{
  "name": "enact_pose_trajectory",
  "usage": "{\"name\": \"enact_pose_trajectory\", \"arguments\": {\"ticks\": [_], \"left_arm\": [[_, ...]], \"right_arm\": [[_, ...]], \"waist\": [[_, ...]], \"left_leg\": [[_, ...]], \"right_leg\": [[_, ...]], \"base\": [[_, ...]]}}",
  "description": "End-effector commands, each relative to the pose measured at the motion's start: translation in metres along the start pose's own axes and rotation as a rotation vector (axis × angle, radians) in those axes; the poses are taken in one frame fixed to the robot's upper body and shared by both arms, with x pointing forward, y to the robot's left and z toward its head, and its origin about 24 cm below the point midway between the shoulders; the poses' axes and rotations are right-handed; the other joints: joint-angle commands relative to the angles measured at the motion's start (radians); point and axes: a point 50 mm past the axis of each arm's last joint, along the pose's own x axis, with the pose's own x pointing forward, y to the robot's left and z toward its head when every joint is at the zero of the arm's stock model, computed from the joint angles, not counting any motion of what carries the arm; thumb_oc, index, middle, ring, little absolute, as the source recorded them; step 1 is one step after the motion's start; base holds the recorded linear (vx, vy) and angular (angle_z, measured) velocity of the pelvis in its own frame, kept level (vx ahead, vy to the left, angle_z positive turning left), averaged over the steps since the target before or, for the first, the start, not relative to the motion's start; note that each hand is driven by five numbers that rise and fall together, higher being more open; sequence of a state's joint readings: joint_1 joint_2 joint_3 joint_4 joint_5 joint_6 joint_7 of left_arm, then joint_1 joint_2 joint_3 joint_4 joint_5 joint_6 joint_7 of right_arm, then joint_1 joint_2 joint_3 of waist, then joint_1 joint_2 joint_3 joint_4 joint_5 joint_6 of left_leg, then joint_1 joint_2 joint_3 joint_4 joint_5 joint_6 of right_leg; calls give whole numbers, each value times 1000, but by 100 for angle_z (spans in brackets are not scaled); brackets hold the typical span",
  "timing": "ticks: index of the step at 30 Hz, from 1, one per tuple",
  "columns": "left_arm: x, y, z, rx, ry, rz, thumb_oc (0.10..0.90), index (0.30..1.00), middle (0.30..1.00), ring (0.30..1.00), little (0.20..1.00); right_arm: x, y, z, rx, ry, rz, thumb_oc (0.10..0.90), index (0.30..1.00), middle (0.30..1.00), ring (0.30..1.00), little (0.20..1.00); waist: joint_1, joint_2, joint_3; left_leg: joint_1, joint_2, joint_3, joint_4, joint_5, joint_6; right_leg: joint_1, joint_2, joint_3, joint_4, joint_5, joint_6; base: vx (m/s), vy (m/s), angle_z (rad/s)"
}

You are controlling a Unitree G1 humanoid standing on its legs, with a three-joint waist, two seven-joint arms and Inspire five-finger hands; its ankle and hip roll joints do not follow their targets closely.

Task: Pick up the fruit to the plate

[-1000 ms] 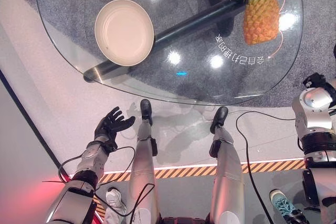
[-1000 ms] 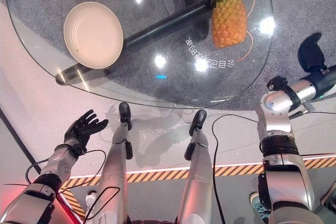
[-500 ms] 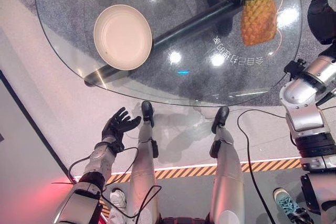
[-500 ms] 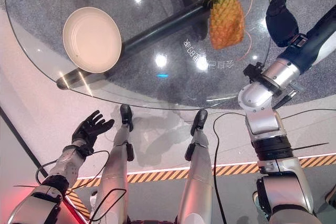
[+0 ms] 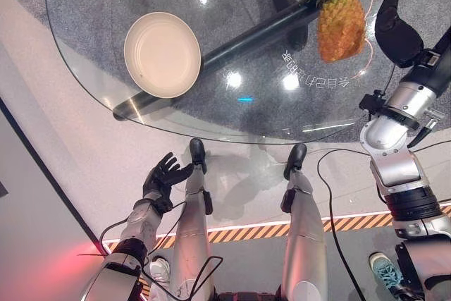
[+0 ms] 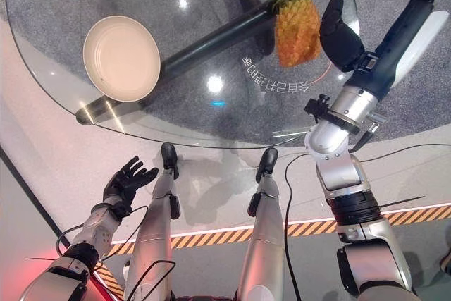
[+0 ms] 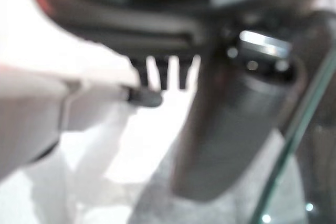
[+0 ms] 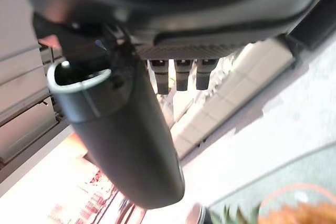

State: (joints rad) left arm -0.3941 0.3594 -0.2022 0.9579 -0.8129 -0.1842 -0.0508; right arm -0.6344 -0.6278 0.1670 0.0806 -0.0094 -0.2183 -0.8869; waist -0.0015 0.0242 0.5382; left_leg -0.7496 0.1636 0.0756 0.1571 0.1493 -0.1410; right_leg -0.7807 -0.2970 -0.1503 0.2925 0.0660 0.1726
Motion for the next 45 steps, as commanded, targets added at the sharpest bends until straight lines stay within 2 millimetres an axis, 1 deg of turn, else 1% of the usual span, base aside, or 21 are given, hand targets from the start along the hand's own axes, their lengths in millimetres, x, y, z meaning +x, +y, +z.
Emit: {"name": "enact_pose_trajectory", "arguments": {"ticks": [1, 11, 16, 21, 24, 26, 33, 42, 45], "left_arm": [[-8, 17, -10, 23, 0, 72, 800, 900, 900, 900, 900], [-9, 14, -15, 29, 10, 68, 800, 900, 900, 900, 900], [-8, 15, -14, 32, 16, 65, 800, 900, 900, 900, 900], [-8, 12, -17, 37, 19, 60, 800, 900, 900, 900, 900], [-8, 12, -18, 38, 24, 63, 800, 900, 900, 900, 900], [-8, 12, -18, 39, 24, 64, 800, 900, 900, 900, 900], [-7, 10, -16, 47, 25, 56, 800, 900, 900, 900, 900], [-6, 9, -15, 52, 30, 48, 800, 900, 900, 900, 900], [-5, 8, -15, 54, 30, 45, 800, 900, 900, 900, 900]], "right_arm": [[12, -3, 39, 85, -180, 32, 800, 900, 900, 900, 900], [-6, 15, 26, 127, -50, 189, 800, 900, 900, 900, 900], [-7, 21, 24, 99, -30, 218, 800, 900, 900, 900, 900], [-8, 22, 19, 78, -10, 201, 800, 900, 900, 900, 900], [-8, 21, 15, 40, 5, 178, 800, 900, 900, 900, 900], [-8, 19, 11, -21, -9, 144, 800, 900, 900, 900, 900], [-7, 16, -4, -102, 50, 81, 800, 900, 900, 900, 900], [-6, 15, -18, -144, 112, 25, 800, 900, 900, 900, 900], [-6, 16, -20, -140, 125, 21, 800, 900, 900, 900, 900]], "waist": [[-16, 15, -18], [-15, 16, -18], [-13, 18, -18], [-9, 19, -18], [-8, 19, -18], [-8, 18, -18], [-3, 23, -18], [6, 29, -18], [8, 31, -18]], "left_leg": [[14, 7, -6, 57, -40, 30], [15, 9, 2, 52, -35, 29], [17, 9, 4, 50, -31, 28], [17, 10, 4, 49, -31, 26], [18, 10, 3, 50, -31, 27], [15, 11, 2, 52, -32, 27], [13, 11, -1, 54, -34, 29], [12, 9, -5, 53, -34, 31], [10, 9, -6, 53, -34, 31]], "right_leg": [[16, 8, -13, -19, 30, 8], [14, 4, -17, -20, 32, 6], [14, 3, -17, -21, 34, 5], [14, -1, -22, -20, 34, 7], [14, -1, -22, -18, 35, 6], [10, -3, -22, -15, 35, 8], [8, -7, -23, -15, 37, 10], [8, -11, -27, -15, 39, 11], [5, -13, -28, -14, 40, 11]], "base": [[0, 0, 0], [0, 0, 0], [0, 0, 0], [0, 0, 0], [0, 0, 0], [0, 0, 0], [0, 0, 0], [0, 0, 0], [0, 0, 0]]}}
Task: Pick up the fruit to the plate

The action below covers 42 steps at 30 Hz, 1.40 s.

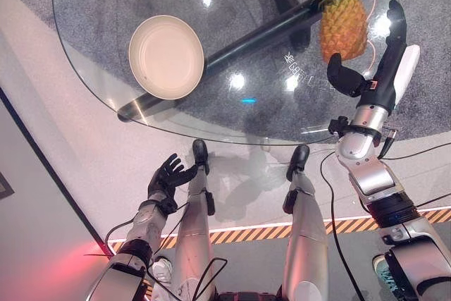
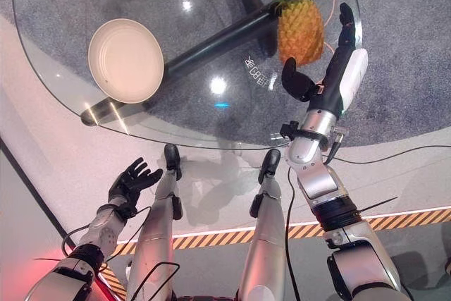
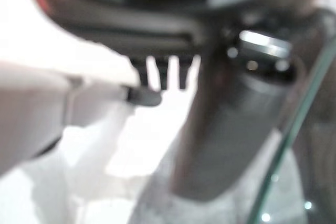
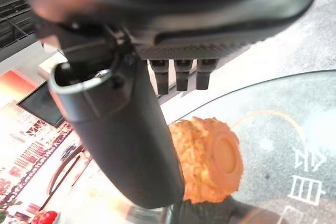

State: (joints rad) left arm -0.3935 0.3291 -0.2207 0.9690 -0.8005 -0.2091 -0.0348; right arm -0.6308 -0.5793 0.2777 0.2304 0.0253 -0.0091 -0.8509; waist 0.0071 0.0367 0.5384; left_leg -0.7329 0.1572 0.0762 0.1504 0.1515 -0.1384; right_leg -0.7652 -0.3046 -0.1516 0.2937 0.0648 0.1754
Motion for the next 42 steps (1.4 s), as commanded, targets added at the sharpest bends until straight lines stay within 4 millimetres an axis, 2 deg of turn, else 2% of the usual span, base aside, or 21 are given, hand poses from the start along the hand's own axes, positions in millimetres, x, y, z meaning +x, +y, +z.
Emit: {"name": "enact_pose_trajectory", "arguments": {"ticks": [1, 20, 42], "left_arm": [[-5, 17, -6, 48, 25, 51, 800, 900, 900, 900, 900], [-4, 12, -10, 58, 43, 33, 800, 900, 900, 900, 900], [-3, 5, -13, 64, 62, 6, 800, 900, 900, 900, 900]], "right_arm": [[18, -12, 33, 92, -146, -127, 800, 900, 900, 900, 900], [19, 5, 37, 184, -60, -56, 800, 900, 900, 900, 900], [34, 6, 26, 107, 36, -173, 800, 900, 900, 900, 900]], "waist": [[0, 19, -18], [14, 28, -18], [30, 44, -18]], "left_leg": [[-6, 15, -6, 59, -36, 28], [3, 13, -6, 51, -30, 27], [2, 11, -9, 53, -29, 27]], "right_leg": [[-10, -5, -27, -16, 41, 8], [-5, -9, -29, -15, 42, 6], [-5, -15, -30, -13, 44, 5]], "base": [[0, 0, 0], [0, 0, 0], [0, 0, 0]]}}
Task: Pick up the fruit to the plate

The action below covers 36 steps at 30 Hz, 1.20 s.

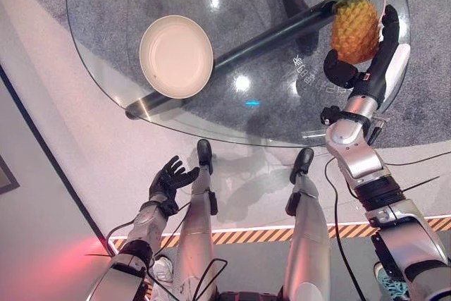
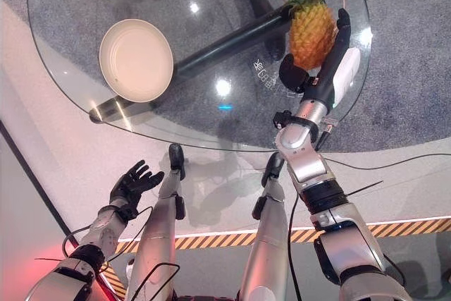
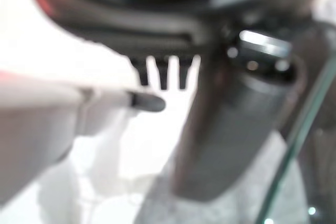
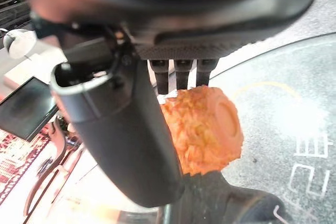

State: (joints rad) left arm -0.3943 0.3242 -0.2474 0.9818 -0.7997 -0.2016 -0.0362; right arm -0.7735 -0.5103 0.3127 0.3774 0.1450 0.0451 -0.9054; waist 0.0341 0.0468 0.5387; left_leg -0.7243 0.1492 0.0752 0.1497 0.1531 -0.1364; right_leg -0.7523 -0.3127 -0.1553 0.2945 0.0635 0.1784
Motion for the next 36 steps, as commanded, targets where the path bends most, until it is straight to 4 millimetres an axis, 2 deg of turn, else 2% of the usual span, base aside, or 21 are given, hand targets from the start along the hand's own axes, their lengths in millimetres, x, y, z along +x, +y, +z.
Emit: {"name": "enact_pose_trajectory", "arguments": {"ticks": [1, 35, 36], "left_arm": [[-2, 7, -7, 46, 33, 15, 800, 900, 900, 900, 900], [0, 2, -5, 60, 39, -2, 800, 900, 900, 900, 900], [0, 2, -5, 59, 39, -2, 800, 900, 900, 900, 900]], "right_arm": [[19, -14, 28, 61, -105, -124, 800, 900, 900, 900, 900], [32, -12, 21, 37, -18, -133, 800, 900, 900, 900, 900], [32, -12, 21, 37, -18, -133, 380, 540, 540, 540, 480]], "waist": [[4, 34, -19], [18, 47, -19], [18, 47, -19]], "left_leg": [[-7, 19, -9, 54, -31, 25], [-10, 18, -11, 52, -31, 25], [-9, 18, -11, 52, -31, 25]], "right_leg": [[-19, -7, -27, -13, 45, 2], [-25, -11, -31, -6, 45, 0], [-25, -11, -31, -7, 45, 0]], "base": [[0, 0, 0], [0, 0, 0], [0, 0, 0]]}}
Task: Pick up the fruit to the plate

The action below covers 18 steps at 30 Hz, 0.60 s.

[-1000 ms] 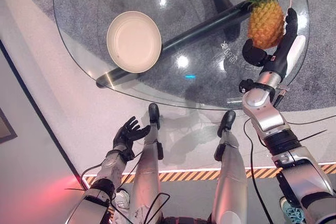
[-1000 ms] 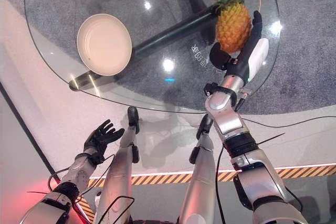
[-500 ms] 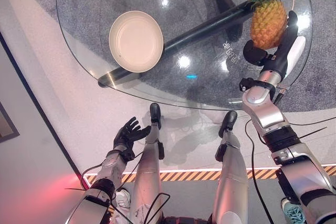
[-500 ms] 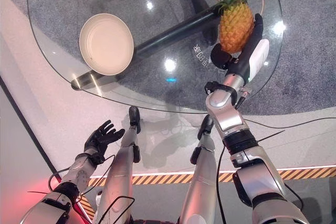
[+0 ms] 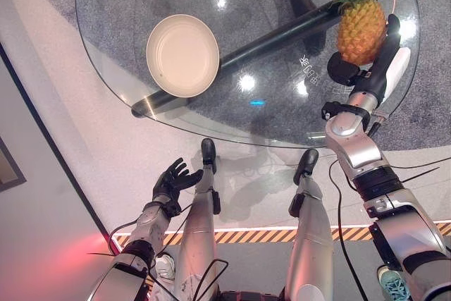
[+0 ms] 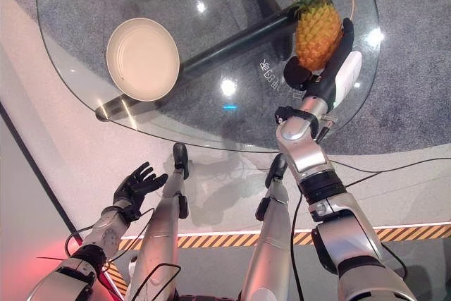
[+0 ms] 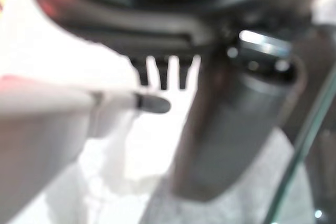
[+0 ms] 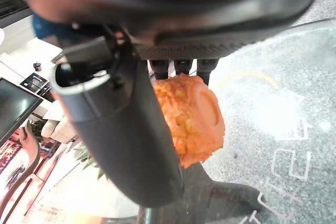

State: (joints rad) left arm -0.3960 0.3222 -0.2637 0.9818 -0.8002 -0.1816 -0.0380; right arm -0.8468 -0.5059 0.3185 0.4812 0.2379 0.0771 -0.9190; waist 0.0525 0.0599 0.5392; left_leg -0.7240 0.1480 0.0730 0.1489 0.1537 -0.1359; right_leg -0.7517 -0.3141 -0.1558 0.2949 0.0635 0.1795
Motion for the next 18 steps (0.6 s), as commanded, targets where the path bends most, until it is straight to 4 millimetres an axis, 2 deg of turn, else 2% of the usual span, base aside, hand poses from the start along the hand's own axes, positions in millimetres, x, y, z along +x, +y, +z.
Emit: {"name": "enact_pose_trajectory", "arguments": {"ticks": [1, 18], "left_arm": [[0, 6, -1, 49, 13, 12, 800, 900, 900, 900, 900], [0, 5, -3, 47, 14, 11, 800, 900, 900, 900, 900]], "right_arm": [[18, -15, 29, 43, -121, -100, 100, 300, 300, 300, 200], [19, -16, 28, 43, -120, -105, 100, 300, 300, 300, 200]], "waist": [[-1, 33, -19], [-3, 35, -19]], "left_leg": [[-9, 19, -8, 52, -31, 25], [-8, 19, -7, 51, -30, 24]], "right_leg": [[-25, -9, -30, -8, 46, -1], [-23, -9, -30, -11, 46, 0]], "base": [[0, 0, 0], [0, 0, 0]]}}
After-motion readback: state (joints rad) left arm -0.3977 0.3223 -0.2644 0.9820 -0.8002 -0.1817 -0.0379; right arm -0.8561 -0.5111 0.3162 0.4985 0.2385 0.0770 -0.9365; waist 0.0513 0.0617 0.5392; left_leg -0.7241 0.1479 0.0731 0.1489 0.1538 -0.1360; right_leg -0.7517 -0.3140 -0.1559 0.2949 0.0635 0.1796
